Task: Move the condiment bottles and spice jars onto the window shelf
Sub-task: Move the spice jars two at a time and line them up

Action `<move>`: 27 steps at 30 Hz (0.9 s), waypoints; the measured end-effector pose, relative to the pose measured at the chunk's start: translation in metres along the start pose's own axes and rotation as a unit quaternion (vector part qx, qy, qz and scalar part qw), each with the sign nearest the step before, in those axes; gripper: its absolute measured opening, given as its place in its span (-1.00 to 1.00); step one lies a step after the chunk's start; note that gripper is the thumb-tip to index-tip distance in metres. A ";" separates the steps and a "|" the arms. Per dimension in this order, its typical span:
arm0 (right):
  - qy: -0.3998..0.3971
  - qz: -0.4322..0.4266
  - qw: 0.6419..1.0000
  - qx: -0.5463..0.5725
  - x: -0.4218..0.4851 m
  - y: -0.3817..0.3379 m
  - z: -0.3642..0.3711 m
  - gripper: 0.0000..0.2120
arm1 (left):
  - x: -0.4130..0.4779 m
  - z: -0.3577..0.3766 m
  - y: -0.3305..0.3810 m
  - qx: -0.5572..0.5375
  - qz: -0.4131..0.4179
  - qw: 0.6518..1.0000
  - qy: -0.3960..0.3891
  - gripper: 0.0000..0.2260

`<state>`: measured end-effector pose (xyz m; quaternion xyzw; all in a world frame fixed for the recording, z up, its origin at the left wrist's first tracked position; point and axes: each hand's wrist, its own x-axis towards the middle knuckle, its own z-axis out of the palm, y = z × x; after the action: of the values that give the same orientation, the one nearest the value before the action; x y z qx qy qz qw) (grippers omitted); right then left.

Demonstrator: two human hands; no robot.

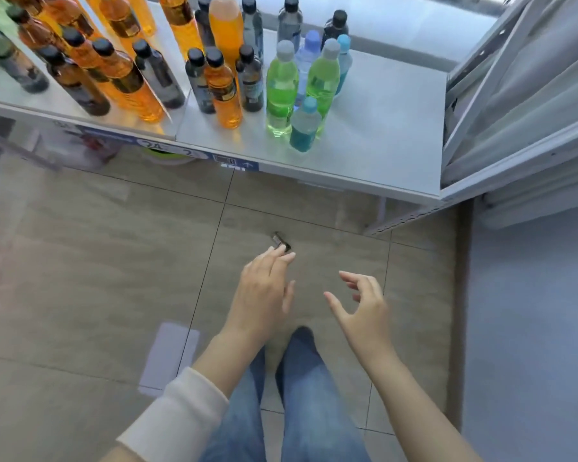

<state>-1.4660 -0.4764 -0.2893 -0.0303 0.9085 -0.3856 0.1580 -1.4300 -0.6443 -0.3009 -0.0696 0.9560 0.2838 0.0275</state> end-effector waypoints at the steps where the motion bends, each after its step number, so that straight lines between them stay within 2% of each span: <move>1: -0.004 0.008 1.000 -0.001 0.004 0.003 0.014 -0.67 | 0.001 0.005 -0.015 0.001 -0.004 1.000 -0.002 -0.63; 8: -0.058 0.100 0.993 0.012 0.040 0.028 0.098 -0.67 | 0.012 0.041 -0.115 0.009 -0.052 0.998 -0.028 -0.67; 12: -0.061 0.112 0.992 0.010 0.076 0.065 0.134 -0.68 | 0.028 0.087 -0.164 0.005 -0.084 0.996 -0.042 -0.66; 17: -0.121 0.083 0.988 -0.039 0.151 0.177 0.230 -0.59 | 0.069 0.220 -0.257 -0.003 -0.116 0.989 -0.087 -0.62; 22: -0.149 0.068 0.985 -0.062 0.238 0.300 0.338 -0.48 | 0.122 0.359 -0.346 0.053 -0.055 0.991 -0.112 -0.63; 27: -0.145 0.030 0.980 -0.134 0.321 0.385 0.423 -0.37 | 0.172 0.454 -0.408 0.108 0.005 0.987 -0.117 -0.62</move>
<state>-1.6134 -0.5559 -0.9237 -0.0800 0.9199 -0.2469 0.2940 -1.5333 -0.7547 -0.9166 -0.0281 0.9714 0.1855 0.1453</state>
